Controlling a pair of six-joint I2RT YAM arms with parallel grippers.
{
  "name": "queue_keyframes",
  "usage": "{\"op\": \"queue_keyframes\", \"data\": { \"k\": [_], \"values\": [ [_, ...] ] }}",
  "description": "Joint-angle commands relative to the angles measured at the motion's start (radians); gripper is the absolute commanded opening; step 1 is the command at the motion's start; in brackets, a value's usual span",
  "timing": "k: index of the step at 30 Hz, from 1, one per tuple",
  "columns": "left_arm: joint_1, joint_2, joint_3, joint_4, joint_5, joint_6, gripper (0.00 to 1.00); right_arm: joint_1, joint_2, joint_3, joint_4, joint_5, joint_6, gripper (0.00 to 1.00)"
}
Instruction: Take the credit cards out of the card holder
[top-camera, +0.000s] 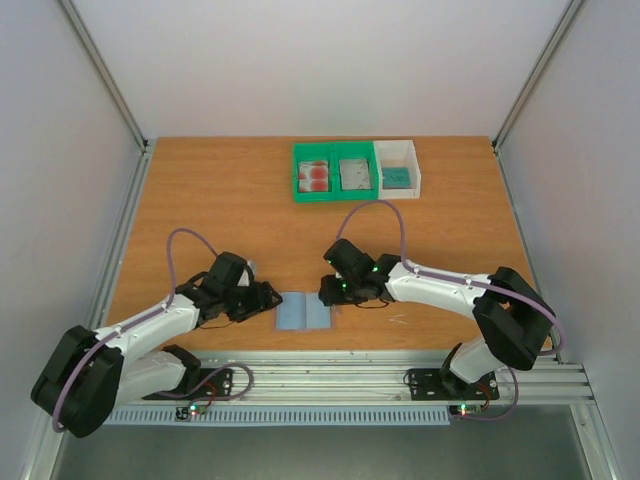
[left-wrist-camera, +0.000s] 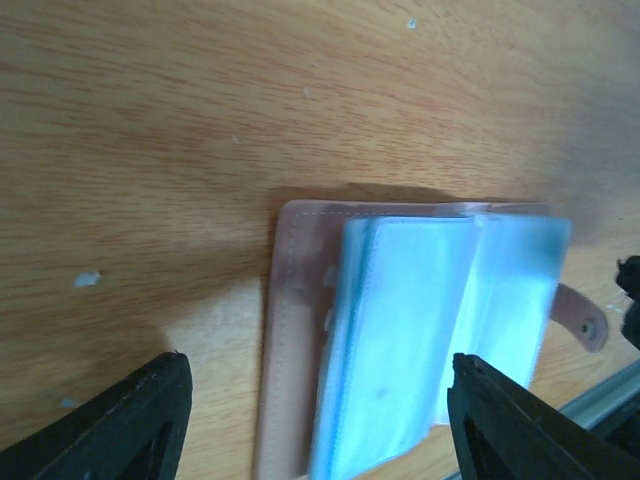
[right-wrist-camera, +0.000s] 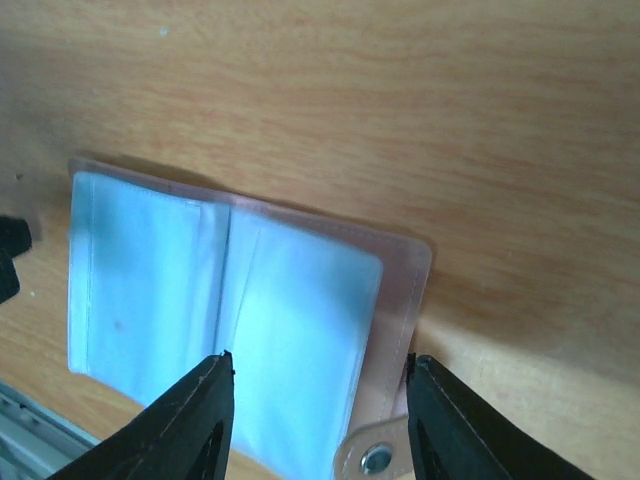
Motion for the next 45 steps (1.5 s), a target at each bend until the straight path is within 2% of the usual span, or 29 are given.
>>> {"op": "queue_keyframes", "data": {
  "k": [1, 10, 14, 16, 17, 18, 19, 21, 22, 30, 35, 40, 45],
  "values": [
    [-0.002, -0.021, 0.025, -0.072, -0.072, 0.046, 0.74, 0.045, -0.002, 0.049, -0.123, 0.079, -0.034, 0.5],
    [-0.001, -0.019, -0.005, -0.032, -0.041, 0.02, 0.78, 0.066, 0.025, 0.074, -0.178, 0.121, -0.044, 0.51],
    [0.0, -0.08, 0.023, -0.115, -0.069, 0.029, 0.78, 0.067, -0.025, 0.079, -0.239, 0.225, -0.052, 0.52],
    [0.0, -0.137, 0.055, -0.19, -0.102, 0.047, 0.82, 0.067, -0.077, 0.082, -0.276, 0.266, -0.054, 0.56],
    [0.0, -0.168, 0.085, -0.235, -0.121, 0.055, 0.85, 0.067, -0.108, 0.086, -0.301, 0.29, -0.053, 0.62],
    [0.0, -0.2, 0.114, -0.282, -0.141, 0.068, 0.94, 0.067, -0.153, 0.092, -0.326, 0.31, -0.052, 0.7],
    [0.0, -0.229, 0.145, -0.326, -0.157, 0.081, 0.99, 0.067, -0.187, 0.098, -0.349, 0.329, -0.051, 0.77],
    [0.0, -0.29, 0.214, -0.421, -0.208, 0.121, 0.99, 0.067, -0.272, 0.112, -0.392, 0.364, -0.049, 0.94],
    [0.0, -0.319, 0.248, -0.464, -0.229, 0.139, 0.99, 0.067, -0.314, 0.12, -0.414, 0.382, -0.05, 0.98],
    [0.0, -0.459, 0.487, -0.631, -0.26, 0.232, 0.99, 0.067, -0.565, 0.283, -0.622, 0.544, -0.037, 0.98],
    [0.0, -0.472, 0.646, -0.728, -0.293, 0.314, 0.99, 0.067, -0.662, 0.323, -0.631, 0.569, -0.05, 0.99],
    [0.0, -0.489, 0.701, -0.738, -0.309, 0.341, 0.99, 0.067, -0.706, 0.316, -0.619, 0.555, -0.026, 0.99],
    [-0.001, -0.541, 0.661, -0.68, -0.362, 0.338, 0.99, 0.067, -0.746, 0.261, -0.589, 0.581, -0.015, 0.99]
  ]
}}
